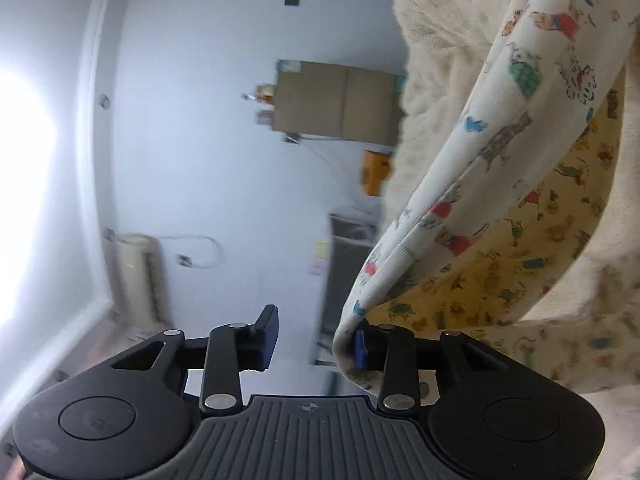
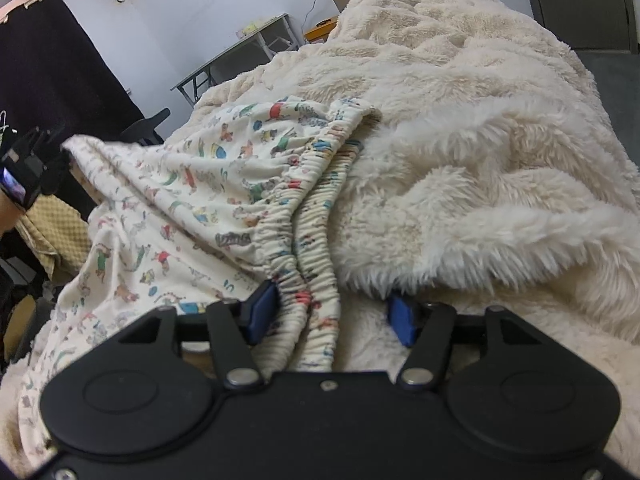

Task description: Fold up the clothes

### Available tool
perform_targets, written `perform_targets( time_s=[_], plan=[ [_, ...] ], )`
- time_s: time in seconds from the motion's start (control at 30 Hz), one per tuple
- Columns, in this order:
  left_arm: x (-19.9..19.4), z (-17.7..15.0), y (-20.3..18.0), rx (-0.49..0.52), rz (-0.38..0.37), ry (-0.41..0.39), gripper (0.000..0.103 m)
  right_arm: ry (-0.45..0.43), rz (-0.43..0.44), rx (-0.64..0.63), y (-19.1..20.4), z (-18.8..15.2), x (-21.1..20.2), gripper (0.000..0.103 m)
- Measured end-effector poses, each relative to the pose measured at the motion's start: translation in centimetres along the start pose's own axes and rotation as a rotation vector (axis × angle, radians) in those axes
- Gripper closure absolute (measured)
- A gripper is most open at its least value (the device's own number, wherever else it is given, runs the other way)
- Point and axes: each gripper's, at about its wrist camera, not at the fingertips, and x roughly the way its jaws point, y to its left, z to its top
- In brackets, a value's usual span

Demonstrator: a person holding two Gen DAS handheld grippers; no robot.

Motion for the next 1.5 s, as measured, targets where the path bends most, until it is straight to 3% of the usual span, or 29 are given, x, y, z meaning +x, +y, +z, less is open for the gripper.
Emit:
perform_targets(
  time_s=[0.03, 0.1, 0.13, 0.2, 0.23, 0.4, 0.47, 0.53, 0.7, 0.83, 0.9, 0.97, 1.0, 1.07, 1.17, 1.27, 1.33, 1.43, 1.5],
  plan=[
    [-0.2, -0.5, -0.6, -0.001, -0.058, 0.016, 0.069, 0.0, 0.0, 0.003, -0.1, 0.0, 0.0, 0.048],
    [-1.0, -2.1, -1.8, -0.125, -0.316, 0.042, 0.068, 0.001, -0.001, 0.003, -0.1, 0.0, 0.0, 0.048],
    [-1.1, -2.7, -2.2, -0.184, -0.393, 0.042, 0.067, 0.001, -0.002, 0.003, -0.1, 0.1, 0.0, 0.048],
    [-1.1, -4.3, -3.4, -0.316, -0.535, 0.04, 0.052, 0.002, -0.003, 0.003, -0.1, 0.1, 0.0, 0.048],
    [-0.9, -5.0, -4.0, -0.354, -0.557, 0.049, 0.046, 0.003, -0.004, 0.004, 0.0, 0.1, 0.0, 0.048],
    [-0.4, -9.0, -7.1, -0.537, -0.595, 0.165, 0.035, 0.0, -0.005, 0.01, -0.1, 0.2, 0.0, 0.048],
    [-0.2, -10.4, -8.0, -0.6, -0.607, 0.196, 0.019, 0.0, -0.007, 0.01, -0.1, 0.2, 0.0, 0.048],
    [0.3, -12.1, -8.6, -0.712, -0.652, 0.218, 0.01, 0.0, -0.007, 0.008, -0.1, 0.2, 0.0, 0.048],
    [2.8, -17.1, -9.4, -1.183, -0.843, 0.302, 0.01, 0.0, -0.008, 0.005, -0.2, 0.2, 0.0, 0.047],
    [3.9, -18.3, -10.1, -1.493, -0.991, 0.219, 0.011, -0.002, -0.011, 0.006, -0.1, 0.1, 0.0, 0.047],
    [4.7, -16.8, -10.5, -1.535, -0.959, 0.219, 0.019, -0.003, -0.013, 0.005, -0.1, 0.1, 0.0, 0.047],
    [5.7, -15.0, -11.0, -1.531, -0.882, 0.287, 0.057, -0.004, -0.015, 0.006, 0.0, 0.1, 0.0, 0.047],
    [6.2, -14.7, -10.8, -1.522, -0.86, 0.302, 0.065, -0.004, -0.016, 0.005, 0.0, 0.1, 0.0, 0.047],
    [7.0, -14.1, -10.3, -1.502, -0.821, 0.329, 0.093, -0.003, -0.017, 0.006, 0.1, 0.1, 0.1, 0.047],
    [6.4, -13.5, -5.4, -1.339, -0.624, 0.296, 0.097, -0.003, -0.02, 0.006, 0.2, 0.1, 0.1, 0.047],
    [3.6, -11.5, 2.4, -1.025, -0.194, 0.193, 0.097, -0.003, -0.023, 0.006, 0.2, 0.1, 0.1, 0.047],
    [1.3, -10.5, 4.9, -0.867, -0.016, 0.128, 0.097, -0.004, -0.026, 0.003, 0.3, 0.1, 0.1, 0.047],
    [-1.4, -9.4, 3.6, -0.561, 0.258, 0.034, 0.097, -0.005, -0.029, 0.0, 0.3, 0.1, 0.1, 0.047],
    [-1.4, -10.3, -0.2, -0.368, 0.268, 0.053, 0.096, -0.005, -0.028, -0.001, 0.2, 0.1, 0.0, 0.047]
  ],
)
